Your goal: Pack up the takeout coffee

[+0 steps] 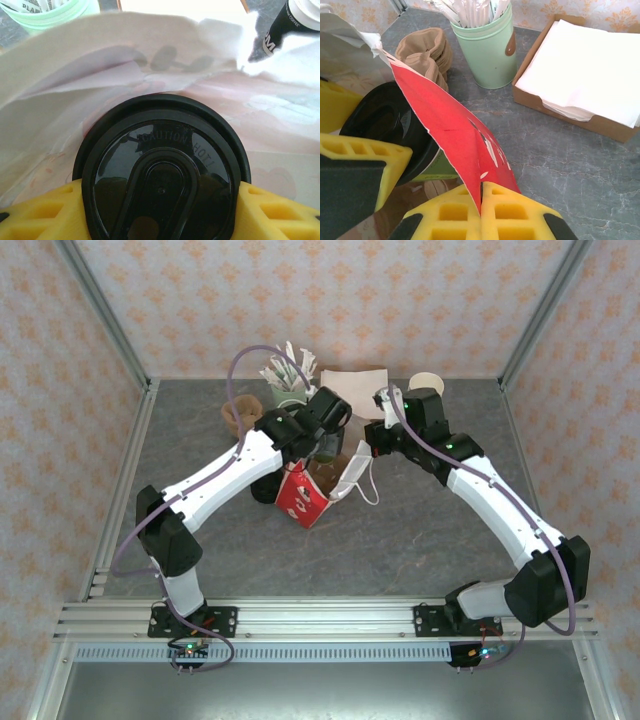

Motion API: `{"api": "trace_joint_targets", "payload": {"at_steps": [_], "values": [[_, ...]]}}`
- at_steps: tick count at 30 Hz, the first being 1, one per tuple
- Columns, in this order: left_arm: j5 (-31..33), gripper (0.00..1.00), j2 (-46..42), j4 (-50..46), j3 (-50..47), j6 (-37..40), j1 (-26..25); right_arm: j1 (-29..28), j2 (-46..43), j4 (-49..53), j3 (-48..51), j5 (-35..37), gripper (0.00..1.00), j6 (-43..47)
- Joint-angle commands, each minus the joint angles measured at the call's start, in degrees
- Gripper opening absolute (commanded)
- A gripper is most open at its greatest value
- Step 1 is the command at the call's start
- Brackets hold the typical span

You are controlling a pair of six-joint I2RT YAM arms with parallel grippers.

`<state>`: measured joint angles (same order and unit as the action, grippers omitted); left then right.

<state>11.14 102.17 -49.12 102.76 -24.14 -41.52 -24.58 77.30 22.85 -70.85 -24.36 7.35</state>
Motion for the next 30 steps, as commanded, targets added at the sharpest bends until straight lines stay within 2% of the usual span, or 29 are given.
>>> {"api": "trace_joint_targets", "payload": {"at_steps": [1, 16, 30], "values": [[3.7, 0.52, 1.1, 0.9, 2.6, -1.0, 1.7, 0.5, -1.8, 1.0, -0.8, 1.0, 0.00, 2.9], [-0.1, 0.51, 4.2, -1.5, 6.0, -1.0, 1.9, 0.4, -2.5, 1.5, -0.3, 2.9, 0.00, 4.2], [-2.7, 0.51, 6.6, 2.2, 1.9, -0.7, 1.9, 0.5, -2.0, 0.9, -0.4, 2.3, 0.00, 3.2]]}}
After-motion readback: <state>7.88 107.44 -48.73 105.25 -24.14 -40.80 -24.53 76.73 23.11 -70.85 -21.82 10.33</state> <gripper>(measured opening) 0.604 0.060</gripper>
